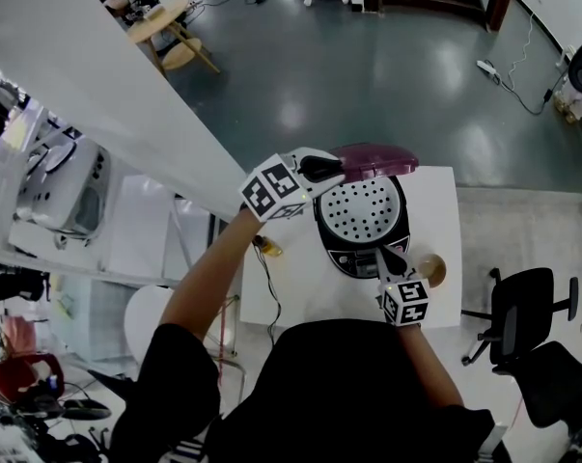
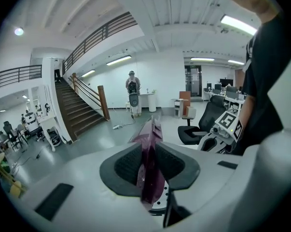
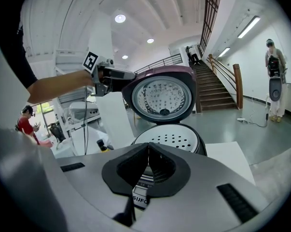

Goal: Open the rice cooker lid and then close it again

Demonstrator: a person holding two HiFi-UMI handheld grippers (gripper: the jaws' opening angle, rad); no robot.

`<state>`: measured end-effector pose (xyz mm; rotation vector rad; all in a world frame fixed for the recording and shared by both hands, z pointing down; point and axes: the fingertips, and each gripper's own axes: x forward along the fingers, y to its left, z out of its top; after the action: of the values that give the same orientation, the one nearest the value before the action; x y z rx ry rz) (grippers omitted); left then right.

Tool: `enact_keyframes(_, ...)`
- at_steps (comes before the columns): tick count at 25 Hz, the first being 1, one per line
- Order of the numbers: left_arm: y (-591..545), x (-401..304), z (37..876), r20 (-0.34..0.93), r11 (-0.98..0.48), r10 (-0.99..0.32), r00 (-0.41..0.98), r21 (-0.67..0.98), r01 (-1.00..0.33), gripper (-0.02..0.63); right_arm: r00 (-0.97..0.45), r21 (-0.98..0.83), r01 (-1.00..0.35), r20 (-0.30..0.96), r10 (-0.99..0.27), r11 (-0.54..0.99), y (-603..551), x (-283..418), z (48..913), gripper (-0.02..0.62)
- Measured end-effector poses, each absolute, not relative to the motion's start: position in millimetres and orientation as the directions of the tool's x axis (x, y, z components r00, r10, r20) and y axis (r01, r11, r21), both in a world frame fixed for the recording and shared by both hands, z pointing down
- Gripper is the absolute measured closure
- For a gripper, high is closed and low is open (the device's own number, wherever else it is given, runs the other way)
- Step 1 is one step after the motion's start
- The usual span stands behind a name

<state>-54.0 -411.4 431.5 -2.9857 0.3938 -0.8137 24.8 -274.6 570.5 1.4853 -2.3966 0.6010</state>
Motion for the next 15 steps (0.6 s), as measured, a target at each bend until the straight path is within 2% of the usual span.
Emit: enact_keyframes(15, -367.4, -47.3, 466.0, 0.586, -0.971, -0.231, 0.777, -0.094, -0.218, 0.532, -0.445, -0.216, -0.895, 0.397, -0.803, 0.390, -268.0, 44.2, 560.0, 0.595)
